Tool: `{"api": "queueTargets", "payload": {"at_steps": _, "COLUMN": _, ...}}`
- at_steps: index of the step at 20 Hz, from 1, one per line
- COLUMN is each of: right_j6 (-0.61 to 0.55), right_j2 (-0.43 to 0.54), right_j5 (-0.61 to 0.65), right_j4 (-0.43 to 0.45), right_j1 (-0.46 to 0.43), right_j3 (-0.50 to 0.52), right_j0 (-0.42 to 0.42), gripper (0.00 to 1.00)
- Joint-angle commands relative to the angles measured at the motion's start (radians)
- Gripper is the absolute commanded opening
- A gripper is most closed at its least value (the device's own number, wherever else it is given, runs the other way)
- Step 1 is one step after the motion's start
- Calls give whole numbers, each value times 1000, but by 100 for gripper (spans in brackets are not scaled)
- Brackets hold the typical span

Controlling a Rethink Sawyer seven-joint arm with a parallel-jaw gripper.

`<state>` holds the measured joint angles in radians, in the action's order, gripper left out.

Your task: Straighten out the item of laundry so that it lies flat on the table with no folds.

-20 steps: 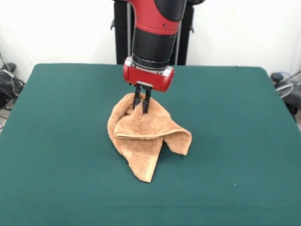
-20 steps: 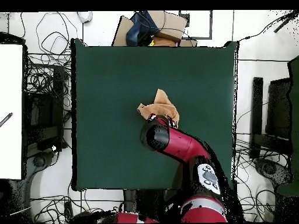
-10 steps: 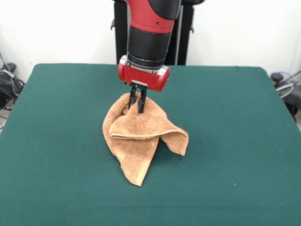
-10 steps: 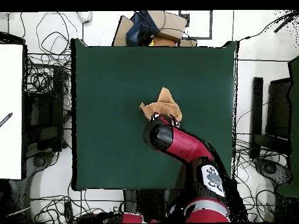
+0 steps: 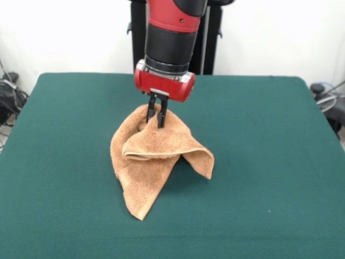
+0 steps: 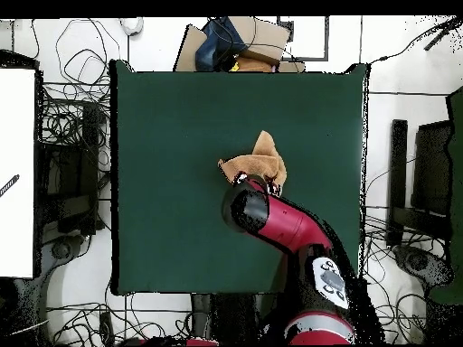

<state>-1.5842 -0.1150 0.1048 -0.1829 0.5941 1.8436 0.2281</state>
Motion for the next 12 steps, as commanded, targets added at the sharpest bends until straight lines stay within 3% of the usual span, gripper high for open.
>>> {"api": "queueTargets", "payload": {"at_steps": 1, "right_j6": -222, "right_j2": 4, "right_j5": 117, "right_j4": -53, "right_j1": 27, "right_j3": -9, "right_j0": -64, "gripper": 0}}
{"api": "queueTargets", "payload": {"at_steps": 12, "right_j6": -223, "right_j2": 16, "right_j5": 175, "right_j4": -71, "right_j1": 58, "right_j3": 17, "right_j0": -63, "gripper": 0}}
